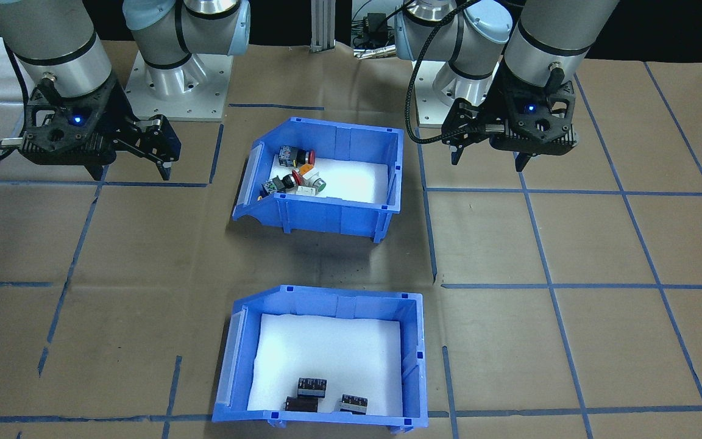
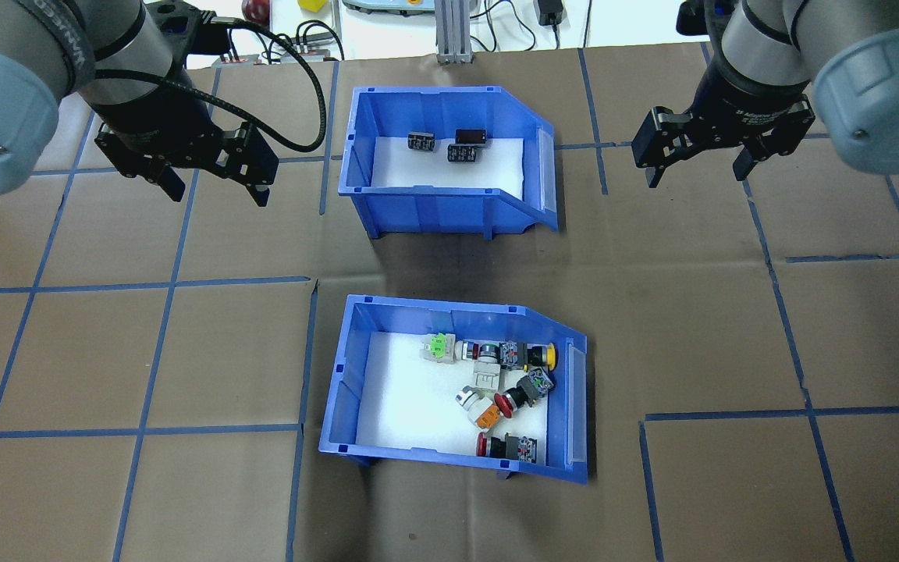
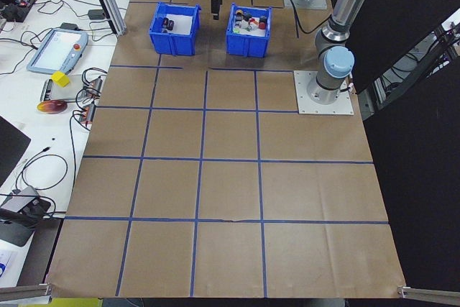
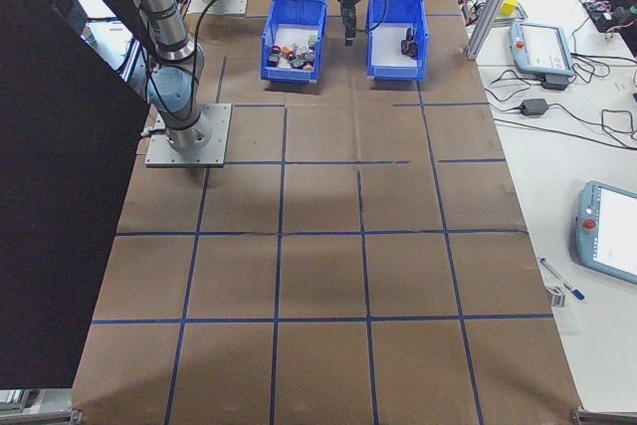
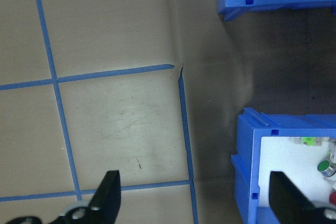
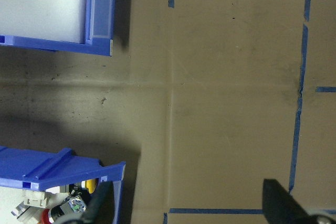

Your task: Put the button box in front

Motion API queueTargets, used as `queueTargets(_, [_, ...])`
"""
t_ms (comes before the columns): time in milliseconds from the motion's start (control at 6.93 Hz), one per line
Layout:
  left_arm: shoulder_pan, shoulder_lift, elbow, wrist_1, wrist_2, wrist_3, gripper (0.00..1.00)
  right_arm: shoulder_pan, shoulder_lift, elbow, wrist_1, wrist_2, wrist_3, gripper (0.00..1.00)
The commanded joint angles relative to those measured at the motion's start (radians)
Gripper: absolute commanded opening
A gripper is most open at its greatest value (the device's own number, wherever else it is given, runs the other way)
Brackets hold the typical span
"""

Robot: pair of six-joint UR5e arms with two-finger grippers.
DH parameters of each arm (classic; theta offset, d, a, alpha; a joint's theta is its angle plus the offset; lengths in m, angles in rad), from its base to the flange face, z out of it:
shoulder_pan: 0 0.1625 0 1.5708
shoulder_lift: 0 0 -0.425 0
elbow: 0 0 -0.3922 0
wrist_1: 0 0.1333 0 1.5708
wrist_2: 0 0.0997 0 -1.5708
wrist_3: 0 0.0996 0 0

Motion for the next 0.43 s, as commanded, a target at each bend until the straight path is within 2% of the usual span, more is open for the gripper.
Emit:
queueTargets(0, [0.000,-0.001,-0.001,-0.001,0.000,0.000,0.99,0.000,0.000,-0.002,-0.002,0.002,0.000,1.00])
queueTargets(288, [0.000,0.007,-0.002,-0.005,0.005,0.009,0.99,0.000,0.000,-0.005,-0.003,0.003,0.000,1.00])
